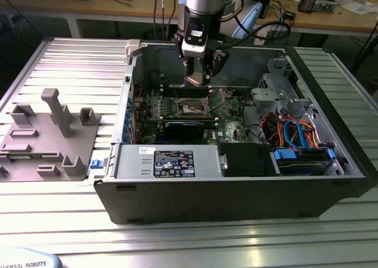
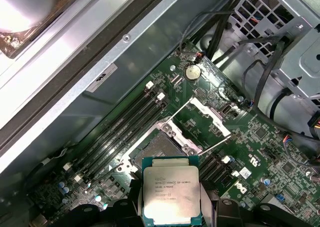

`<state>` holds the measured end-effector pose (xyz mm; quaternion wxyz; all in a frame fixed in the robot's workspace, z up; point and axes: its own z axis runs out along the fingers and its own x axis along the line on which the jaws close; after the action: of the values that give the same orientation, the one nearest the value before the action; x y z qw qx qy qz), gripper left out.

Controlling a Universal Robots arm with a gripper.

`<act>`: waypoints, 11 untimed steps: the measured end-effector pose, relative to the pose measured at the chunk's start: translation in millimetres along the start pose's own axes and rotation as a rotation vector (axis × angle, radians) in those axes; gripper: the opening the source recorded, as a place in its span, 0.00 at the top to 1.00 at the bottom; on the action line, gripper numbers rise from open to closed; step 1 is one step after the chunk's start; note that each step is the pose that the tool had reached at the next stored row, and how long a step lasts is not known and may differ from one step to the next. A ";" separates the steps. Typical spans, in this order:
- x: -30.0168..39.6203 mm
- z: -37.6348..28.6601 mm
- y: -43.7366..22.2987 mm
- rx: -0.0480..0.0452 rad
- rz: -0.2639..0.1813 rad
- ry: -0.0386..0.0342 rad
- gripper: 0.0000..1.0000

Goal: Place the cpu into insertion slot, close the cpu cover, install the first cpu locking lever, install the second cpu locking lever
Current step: 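Place the cpu into insertion slot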

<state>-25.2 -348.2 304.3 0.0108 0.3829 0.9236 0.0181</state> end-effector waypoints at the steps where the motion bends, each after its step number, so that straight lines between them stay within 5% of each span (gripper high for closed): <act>1: 0.0 0.0 0.0 0.0000 0.001 0.0000 0.46; 11: 0.0 0.4 0.0 0.0000 0.013 -0.0005 0.46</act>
<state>-25.2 -348.2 303.9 0.0110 0.3887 0.9211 0.0180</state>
